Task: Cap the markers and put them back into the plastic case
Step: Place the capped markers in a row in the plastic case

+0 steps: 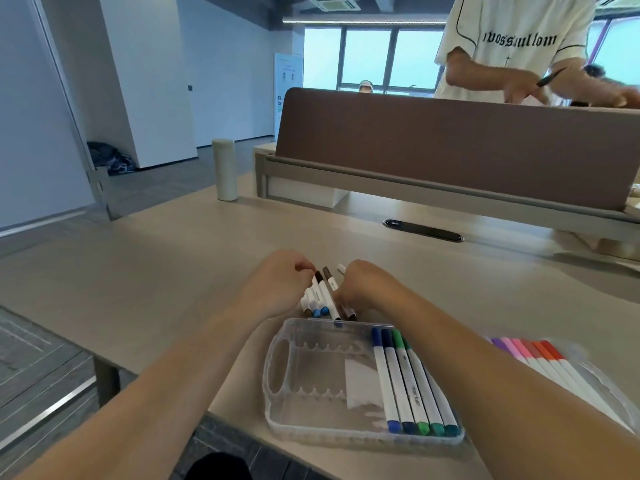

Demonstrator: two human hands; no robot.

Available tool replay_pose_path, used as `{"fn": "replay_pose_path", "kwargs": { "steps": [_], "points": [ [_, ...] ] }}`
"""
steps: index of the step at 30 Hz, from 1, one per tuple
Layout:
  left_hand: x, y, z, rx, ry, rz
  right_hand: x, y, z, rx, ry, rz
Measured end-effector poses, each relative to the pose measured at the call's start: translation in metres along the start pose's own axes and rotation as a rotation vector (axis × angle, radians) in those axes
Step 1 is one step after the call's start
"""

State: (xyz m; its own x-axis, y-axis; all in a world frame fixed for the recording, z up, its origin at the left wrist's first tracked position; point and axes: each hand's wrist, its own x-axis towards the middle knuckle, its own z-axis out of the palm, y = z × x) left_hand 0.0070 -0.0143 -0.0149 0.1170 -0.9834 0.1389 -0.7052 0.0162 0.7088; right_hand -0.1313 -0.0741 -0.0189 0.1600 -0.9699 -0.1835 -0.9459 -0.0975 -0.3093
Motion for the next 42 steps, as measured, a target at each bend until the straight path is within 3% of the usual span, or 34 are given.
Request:
{"fn": "replay_pose_path", "kwargs": {
  "steps": [7, 16, 23, 39, 42],
  "points": [
    [0.010, -0.010, 0.000, -0.039, 0.031, -0.022, 0.009, -0.013, -0.001, -0.112, 0.118, -0.067],
    [0.009, -0.021, -0.017, -0.077, 0.096, -0.020, 0.014, -0.045, 0.006, -0.157, 0.070, -0.140],
    [0.007, -0.027, -0.021, -0.073, 0.066, -0.013, 0.015, -0.045, 0.006, -0.242, 0.105, -0.070],
    [-0.005, -0.022, -0.016, -0.036, 0.050, -0.002, 0.010, -0.040, -0.001, -0.179, 0.069, -0.067],
    [-0.014, -0.016, -0.009, -0.012, 0.035, 0.002, -0.021, -0.028, -0.017, -0.109, -0.024, -0.072]
  ]
}}
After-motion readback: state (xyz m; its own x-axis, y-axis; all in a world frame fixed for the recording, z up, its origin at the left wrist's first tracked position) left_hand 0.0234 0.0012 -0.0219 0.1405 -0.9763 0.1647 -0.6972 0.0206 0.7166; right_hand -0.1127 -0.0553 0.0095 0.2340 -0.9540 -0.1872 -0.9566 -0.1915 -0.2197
